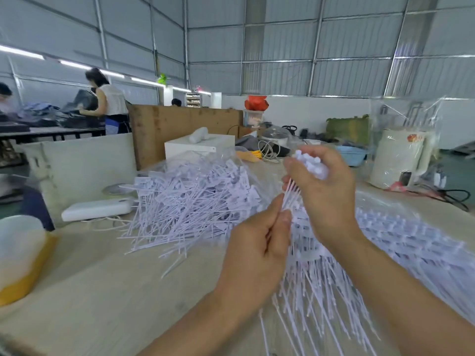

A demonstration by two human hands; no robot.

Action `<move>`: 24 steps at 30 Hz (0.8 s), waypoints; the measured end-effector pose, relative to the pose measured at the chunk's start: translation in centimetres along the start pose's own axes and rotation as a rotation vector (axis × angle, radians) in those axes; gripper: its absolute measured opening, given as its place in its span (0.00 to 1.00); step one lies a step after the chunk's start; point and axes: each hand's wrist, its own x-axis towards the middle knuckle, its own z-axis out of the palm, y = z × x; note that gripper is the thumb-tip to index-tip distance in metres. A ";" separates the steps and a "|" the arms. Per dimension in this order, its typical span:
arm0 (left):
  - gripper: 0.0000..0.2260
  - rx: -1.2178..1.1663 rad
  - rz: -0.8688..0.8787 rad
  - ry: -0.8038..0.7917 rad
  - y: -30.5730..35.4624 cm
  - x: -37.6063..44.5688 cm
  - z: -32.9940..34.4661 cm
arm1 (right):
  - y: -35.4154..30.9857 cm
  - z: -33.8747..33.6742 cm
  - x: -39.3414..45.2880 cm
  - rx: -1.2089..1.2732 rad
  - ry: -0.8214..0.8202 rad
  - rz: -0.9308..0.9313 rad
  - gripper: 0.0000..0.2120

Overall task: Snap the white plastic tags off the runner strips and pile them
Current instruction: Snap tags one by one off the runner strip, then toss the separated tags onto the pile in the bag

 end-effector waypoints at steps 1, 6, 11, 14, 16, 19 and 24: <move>0.13 0.038 -0.005 -0.004 -0.6 -0.5 -1.2 | 0.7 0.6 -0.3 -0.005 -0.064 0.058 0.06; 0.16 0.275 -0.129 -0.044 -3.7 -0.7 -6.3 | 4.4 4.2 0.0 -0.028 -0.292 0.395 0.10; 0.11 0.497 -0.244 -0.080 -7.6 1.7 -9.2 | 6.9 7.0 1.7 0.045 -0.385 0.668 0.10; 0.11 0.619 -0.268 -0.119 -10.5 3.8 -9.7 | 8.7 7.5 3.0 -0.003 -0.345 0.731 0.06; 0.13 0.649 -0.284 -0.118 -12.0 5.4 -9.6 | 10.0 7.8 3.8 -0.055 -0.299 0.740 0.19; 0.15 0.711 -0.281 -0.135 -13.5 7.8 -9.1 | 11.4 8.1 5.0 -0.120 -0.237 0.709 0.29; 0.12 0.899 -0.336 -0.127 -15.4 11.6 -9.1 | 12.3 8.5 5.9 -0.318 -0.251 0.532 0.30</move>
